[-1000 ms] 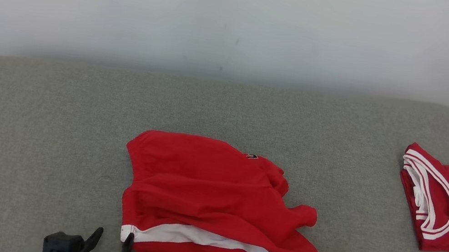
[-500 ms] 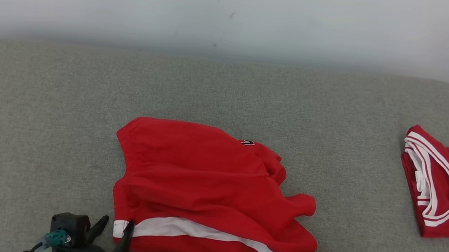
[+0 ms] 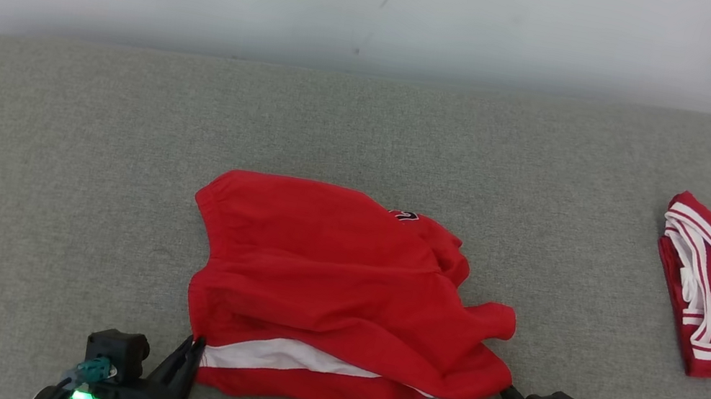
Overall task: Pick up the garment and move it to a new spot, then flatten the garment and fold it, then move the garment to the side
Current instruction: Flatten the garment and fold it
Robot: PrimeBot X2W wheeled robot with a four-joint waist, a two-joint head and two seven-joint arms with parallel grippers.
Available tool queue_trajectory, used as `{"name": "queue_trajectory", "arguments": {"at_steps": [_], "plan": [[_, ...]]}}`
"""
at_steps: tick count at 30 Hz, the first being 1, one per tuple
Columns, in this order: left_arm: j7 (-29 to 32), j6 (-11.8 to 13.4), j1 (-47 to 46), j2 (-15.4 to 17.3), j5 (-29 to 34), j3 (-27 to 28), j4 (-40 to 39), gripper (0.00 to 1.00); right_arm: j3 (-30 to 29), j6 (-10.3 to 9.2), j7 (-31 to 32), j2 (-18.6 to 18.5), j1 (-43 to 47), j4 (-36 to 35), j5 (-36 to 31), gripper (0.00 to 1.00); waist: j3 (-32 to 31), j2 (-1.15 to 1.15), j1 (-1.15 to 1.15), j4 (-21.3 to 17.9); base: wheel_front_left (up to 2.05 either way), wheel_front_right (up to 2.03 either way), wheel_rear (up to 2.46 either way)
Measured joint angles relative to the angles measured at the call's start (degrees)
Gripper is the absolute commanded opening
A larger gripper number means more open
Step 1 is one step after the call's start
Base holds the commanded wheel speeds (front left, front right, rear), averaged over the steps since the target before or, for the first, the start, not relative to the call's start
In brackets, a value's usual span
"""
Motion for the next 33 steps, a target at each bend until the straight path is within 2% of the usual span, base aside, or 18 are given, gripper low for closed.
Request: {"name": "queue_trajectory", "arguments": {"at_steps": [11, 12, 13, 15, 16, 25, 33], "plan": [[-1.7, -0.5, -0.5, 0.5, -1.6, -1.4, 0.6, 0.00, -0.7, 0.00, -0.1, -0.7, 0.7, -3.6, 0.8, 1.00, 0.1, 0.00, 0.00, 0.9, 0.00, 0.00, 0.00], [-1.8, -0.5, -0.5, 0.6, -1.8, -1.4, 0.6, 0.00, -0.8, 0.00, -0.1, -0.8, 1.1, -4.5, 0.8, 0.91, 0.0, 0.00, 0.00, 0.9, 0.00, 0.00, 0.00], [-2.0, -0.5, -0.5, 0.7, -2.0, -1.4, 0.6, 0.00, -0.9, 0.00, -0.1, -1.1, 1.7, -5.4, 0.8, 0.56, -0.2, 0.00, 0.00, 1.0, 0.00, 0.00, 0.00], [-2.2, -0.6, -0.4, 0.9, -2.2, -1.4, 0.6, 0.00, -1.4, 0.00, -0.1, -1.9, 3.0, -7.2, 0.8, 0.08, -0.5, 0.00, 0.00, 1.1, 0.00, 0.00, 0.00], [-2.3, -0.6, -0.4, 0.9, -2.3, -1.4, 0.6, 0.00, -1.5, 0.00, -0.1, -2.2, 3.7, -8.0, 0.8, 0.00, -0.7, 0.00, 0.00, 1.1, 0.00, 0.00, 0.00], [-3.6, -0.5, 0.1, 1.1, -4.8, -0.2, -1.5, 0.00, -1.9, 0.00, -0.2, -4.4, 6.6, -13.5, 3.0, 0.00, -2.4, 0.00, -0.01, -0.3, 0.00, 0.00, 0.00], [-3.2, -0.8, -3.7, 0.5, -11.7, -0.3, -8.7, 0.00, -2.5, 0.00, 0.0, -6.5, 3.2, -21.4, 11.3, 0.00, -3.9, 0.00, -0.01, -1.0, 0.00, 0.00, 0.00]]}}
